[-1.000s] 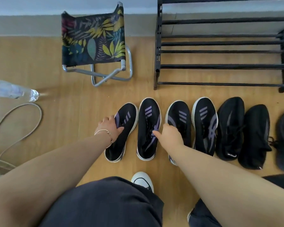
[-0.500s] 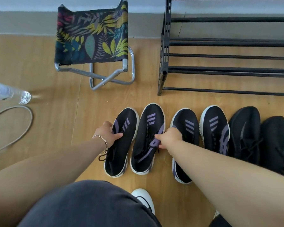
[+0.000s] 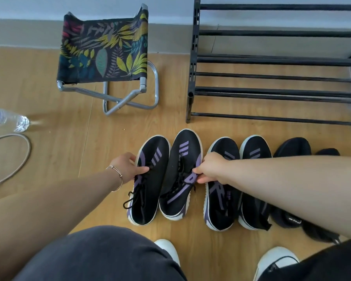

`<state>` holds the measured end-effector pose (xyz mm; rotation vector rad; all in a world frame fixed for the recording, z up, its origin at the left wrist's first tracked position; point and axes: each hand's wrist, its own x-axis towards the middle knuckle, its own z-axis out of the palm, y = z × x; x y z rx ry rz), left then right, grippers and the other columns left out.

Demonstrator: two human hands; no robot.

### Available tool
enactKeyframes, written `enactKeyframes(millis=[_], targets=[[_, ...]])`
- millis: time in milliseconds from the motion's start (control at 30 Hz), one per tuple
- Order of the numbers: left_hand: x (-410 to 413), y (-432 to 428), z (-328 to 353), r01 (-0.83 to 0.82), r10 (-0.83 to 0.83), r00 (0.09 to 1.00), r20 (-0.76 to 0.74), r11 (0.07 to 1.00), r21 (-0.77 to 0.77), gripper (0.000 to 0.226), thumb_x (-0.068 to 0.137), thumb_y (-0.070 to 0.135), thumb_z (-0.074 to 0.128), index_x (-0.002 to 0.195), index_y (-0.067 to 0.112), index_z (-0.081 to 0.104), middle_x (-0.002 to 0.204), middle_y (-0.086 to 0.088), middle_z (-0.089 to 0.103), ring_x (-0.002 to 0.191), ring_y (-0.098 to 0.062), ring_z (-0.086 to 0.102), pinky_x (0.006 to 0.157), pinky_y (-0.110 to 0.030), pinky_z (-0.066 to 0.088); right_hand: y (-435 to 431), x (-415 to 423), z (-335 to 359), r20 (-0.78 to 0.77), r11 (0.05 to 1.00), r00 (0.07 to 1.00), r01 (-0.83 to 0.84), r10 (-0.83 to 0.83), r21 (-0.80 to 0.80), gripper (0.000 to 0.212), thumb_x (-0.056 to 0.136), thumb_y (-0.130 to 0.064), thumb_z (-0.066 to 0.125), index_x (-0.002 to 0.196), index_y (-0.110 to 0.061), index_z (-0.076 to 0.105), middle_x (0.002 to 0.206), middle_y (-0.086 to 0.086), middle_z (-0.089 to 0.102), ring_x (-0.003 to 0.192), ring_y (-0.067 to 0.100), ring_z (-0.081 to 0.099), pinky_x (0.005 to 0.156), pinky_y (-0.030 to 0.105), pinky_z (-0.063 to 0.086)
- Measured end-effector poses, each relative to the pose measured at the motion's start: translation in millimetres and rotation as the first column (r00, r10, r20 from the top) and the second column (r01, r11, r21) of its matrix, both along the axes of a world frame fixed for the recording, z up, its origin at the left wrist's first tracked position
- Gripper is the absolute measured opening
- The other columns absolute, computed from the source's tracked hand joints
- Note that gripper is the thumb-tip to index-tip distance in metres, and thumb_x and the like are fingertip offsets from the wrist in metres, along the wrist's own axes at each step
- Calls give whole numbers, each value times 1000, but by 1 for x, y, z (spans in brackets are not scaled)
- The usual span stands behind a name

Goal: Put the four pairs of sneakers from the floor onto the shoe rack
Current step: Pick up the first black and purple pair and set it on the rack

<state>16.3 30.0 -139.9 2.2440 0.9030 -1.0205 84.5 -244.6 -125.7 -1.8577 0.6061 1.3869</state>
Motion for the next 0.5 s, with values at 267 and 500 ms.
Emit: enactKeyframes(millis=[267,500], targets=[[28,-23,41,126,-126,992,21,992,-4,52,74,57,81,108,24,60,82,3,76,62,-10,75,63,-31,61,-46,29,26,17,993,999,26,-28,116,24,91,-8,72,112,3,66,99,16,77,81,23,79,81,34,64],[57,-71,65,118,-114,991,70,991,-56,53,75,54,82,113,23,60,83,4,77,56,-6,74,55,-25,56,-112,42,38,27,966,992,113,-123,232,19,92,-2,69,110,3,70,101,17,78,89,25,78,85,37,63]])
